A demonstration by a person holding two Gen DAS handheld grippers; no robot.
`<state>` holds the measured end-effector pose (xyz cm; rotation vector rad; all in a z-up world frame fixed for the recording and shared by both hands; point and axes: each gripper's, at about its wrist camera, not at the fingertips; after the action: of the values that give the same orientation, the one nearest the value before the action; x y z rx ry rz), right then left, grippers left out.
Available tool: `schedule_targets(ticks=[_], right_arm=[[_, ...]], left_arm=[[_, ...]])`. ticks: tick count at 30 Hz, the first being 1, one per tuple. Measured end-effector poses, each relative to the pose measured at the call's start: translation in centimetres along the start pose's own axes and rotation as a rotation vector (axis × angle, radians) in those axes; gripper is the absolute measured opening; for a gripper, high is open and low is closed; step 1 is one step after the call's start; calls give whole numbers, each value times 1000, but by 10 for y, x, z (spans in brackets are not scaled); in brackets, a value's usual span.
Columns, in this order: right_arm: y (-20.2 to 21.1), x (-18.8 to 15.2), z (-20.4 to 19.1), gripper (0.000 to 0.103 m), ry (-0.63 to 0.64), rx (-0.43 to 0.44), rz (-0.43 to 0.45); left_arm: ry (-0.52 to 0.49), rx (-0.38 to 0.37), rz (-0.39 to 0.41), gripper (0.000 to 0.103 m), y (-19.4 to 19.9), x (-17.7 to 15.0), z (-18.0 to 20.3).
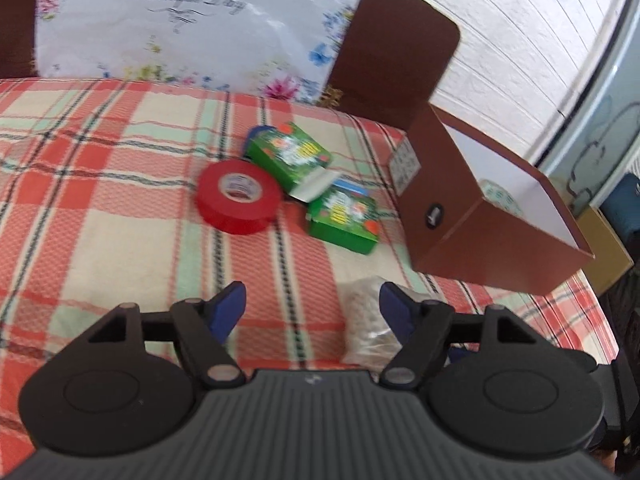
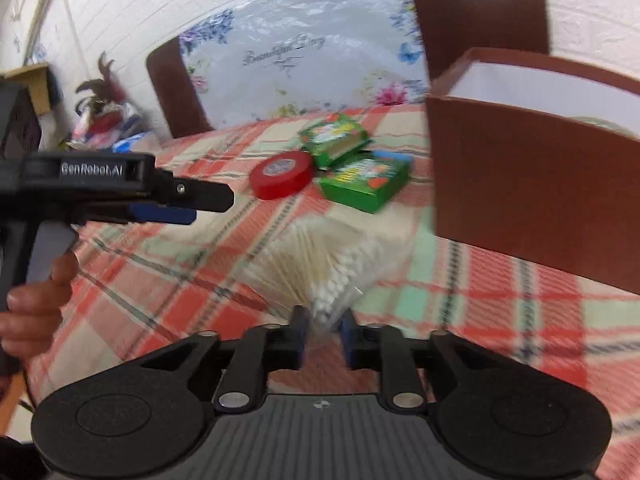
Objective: Organize objects
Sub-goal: 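Move the right gripper back to the bag of cotton swabs, then grasp the bag of cotton swabs with the right gripper, then lower the cotton swab bag into the brown box and open the right gripper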
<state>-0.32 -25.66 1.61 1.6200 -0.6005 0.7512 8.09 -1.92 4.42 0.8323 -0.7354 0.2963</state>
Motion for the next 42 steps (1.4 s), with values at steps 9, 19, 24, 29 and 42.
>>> schedule_targets(ticks=[9, 19, 24, 29, 42], right_arm=[[-7, -3, -8, 61, 42, -66, 41], [15, 24, -17, 39, 105, -95, 224], [50, 54, 4, 39, 98, -193, 407], [50, 77, 43, 39, 36, -264, 419], [-17, 106, 113, 59, -56, -237, 251]], left_arm=[[-43, -44, -133, 51, -45, -13, 18], [-145, -123, 16, 35, 0, 36, 68], [-287, -142, 90, 36, -12, 67, 120], [-323, -144, 83, 37, -57, 83, 143], [-315, -19, 4, 54, -119, 92, 148]])
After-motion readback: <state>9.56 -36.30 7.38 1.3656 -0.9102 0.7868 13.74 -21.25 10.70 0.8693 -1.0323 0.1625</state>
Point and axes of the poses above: each gripper's, at about its wrist camera, not at the fingertips, and y roughly against the way its jaws point, z to its right, x to its top, and after that the axes turned 10 degrees about -x, right-handed
